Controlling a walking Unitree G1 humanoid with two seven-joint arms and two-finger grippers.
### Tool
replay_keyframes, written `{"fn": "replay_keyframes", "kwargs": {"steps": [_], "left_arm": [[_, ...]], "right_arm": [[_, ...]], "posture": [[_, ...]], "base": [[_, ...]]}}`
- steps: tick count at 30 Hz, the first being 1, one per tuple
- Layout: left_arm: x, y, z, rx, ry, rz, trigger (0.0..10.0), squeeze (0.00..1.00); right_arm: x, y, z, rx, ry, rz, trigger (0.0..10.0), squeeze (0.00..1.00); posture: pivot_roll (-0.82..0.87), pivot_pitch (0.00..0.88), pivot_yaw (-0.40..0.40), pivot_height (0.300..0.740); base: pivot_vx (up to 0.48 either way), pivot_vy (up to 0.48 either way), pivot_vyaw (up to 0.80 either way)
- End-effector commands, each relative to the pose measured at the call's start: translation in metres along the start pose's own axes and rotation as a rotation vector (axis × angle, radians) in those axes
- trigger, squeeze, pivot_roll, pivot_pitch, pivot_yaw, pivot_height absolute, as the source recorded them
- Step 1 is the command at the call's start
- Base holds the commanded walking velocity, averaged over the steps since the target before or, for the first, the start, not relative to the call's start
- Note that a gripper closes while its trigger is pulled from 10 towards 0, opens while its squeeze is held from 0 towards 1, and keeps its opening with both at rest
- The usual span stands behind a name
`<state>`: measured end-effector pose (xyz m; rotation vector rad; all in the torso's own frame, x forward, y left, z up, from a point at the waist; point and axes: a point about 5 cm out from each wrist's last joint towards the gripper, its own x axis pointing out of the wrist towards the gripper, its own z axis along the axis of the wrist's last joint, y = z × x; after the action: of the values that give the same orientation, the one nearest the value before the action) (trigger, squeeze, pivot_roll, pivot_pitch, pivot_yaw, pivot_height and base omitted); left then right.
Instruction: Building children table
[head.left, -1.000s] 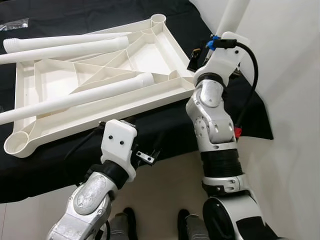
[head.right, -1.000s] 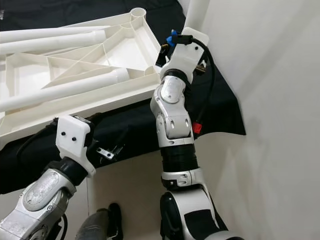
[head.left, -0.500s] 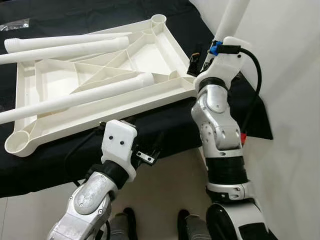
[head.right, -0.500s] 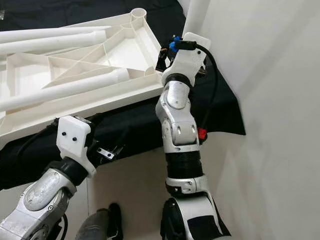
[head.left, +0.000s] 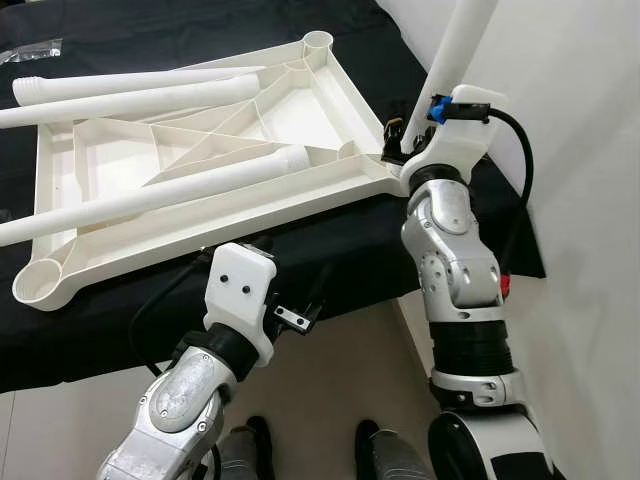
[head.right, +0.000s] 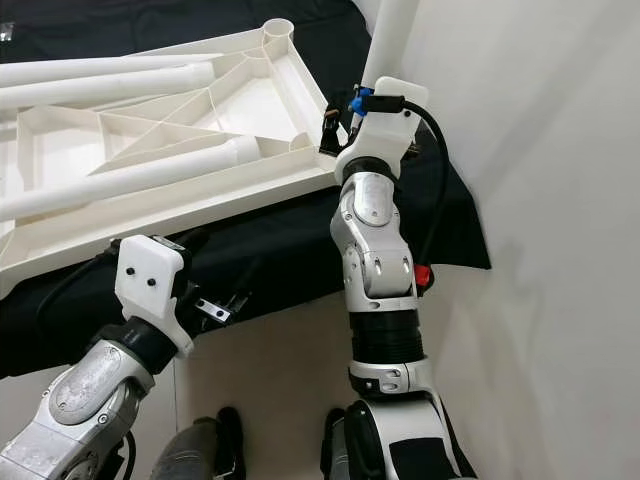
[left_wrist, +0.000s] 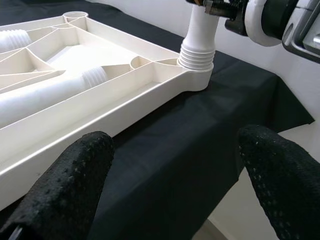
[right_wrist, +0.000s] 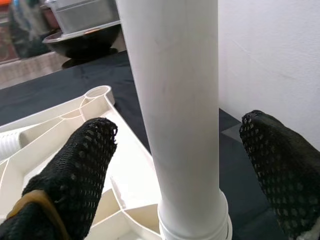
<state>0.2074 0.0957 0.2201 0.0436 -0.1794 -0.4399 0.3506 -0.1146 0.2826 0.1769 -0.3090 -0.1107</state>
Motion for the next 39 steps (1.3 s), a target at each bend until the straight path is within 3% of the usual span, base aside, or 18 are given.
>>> {"fn": "replay_keyframes", "kwargs": {"steps": [1, 27, 29, 30, 35, 39], "left_arm": [[-0.002, 0.000, -0.004, 0.003, 0.020, -0.010, 10.0, 0.00], [-0.001, 0.002, -0.006, 0.010, 0.018, -0.006, 10.0, 0.00], [-0.001, 0.002, -0.006, 0.011, 0.018, -0.007, 10.0, 0.00], [-0.002, 0.002, -0.006, 0.012, 0.018, -0.006, 10.0, 0.00], [-0.002, 0.003, -0.006, 0.012, 0.017, -0.006, 10.0, 0.00], [-0.002, 0.003, -0.006, 0.013, 0.018, -0.007, 10.0, 0.00]], "right_arm": [[-0.004, 0.003, -0.003, 0.002, 0.016, 0.044, 10.0, 0.00], [-0.027, -0.024, -0.025, -0.056, 0.149, 0.215, 10.0, 0.00], [-0.029, -0.029, -0.027, -0.076, 0.156, 0.216, 10.0, 0.00], [-0.031, -0.041, -0.029, -0.112, 0.166, 0.199, 10.0, 0.00], [-0.032, -0.051, -0.031, -0.138, 0.175, 0.180, 10.0, 0.00], [-0.025, -0.092, -0.037, -0.273, 0.197, 0.029, 10.0, 0.00]], "posture": [[0.12, 0.242, -0.038, 0.740], [0.11, 0.254, -0.033, 0.740], [0.11, 0.253, -0.033, 0.740], [0.11, 0.253, -0.033, 0.740], [0.11, 0.253, -0.033, 0.740], [0.11, 0.258, -0.032, 0.740]], "base": [[0.000, 0.000, 0.00], [0.000, 0.000, 0.00], [0.000, 0.000, 0.00], [0.000, 0.000, 0.00], [0.000, 0.000, 0.00], [0.000, 0.000, 0.00]]}}
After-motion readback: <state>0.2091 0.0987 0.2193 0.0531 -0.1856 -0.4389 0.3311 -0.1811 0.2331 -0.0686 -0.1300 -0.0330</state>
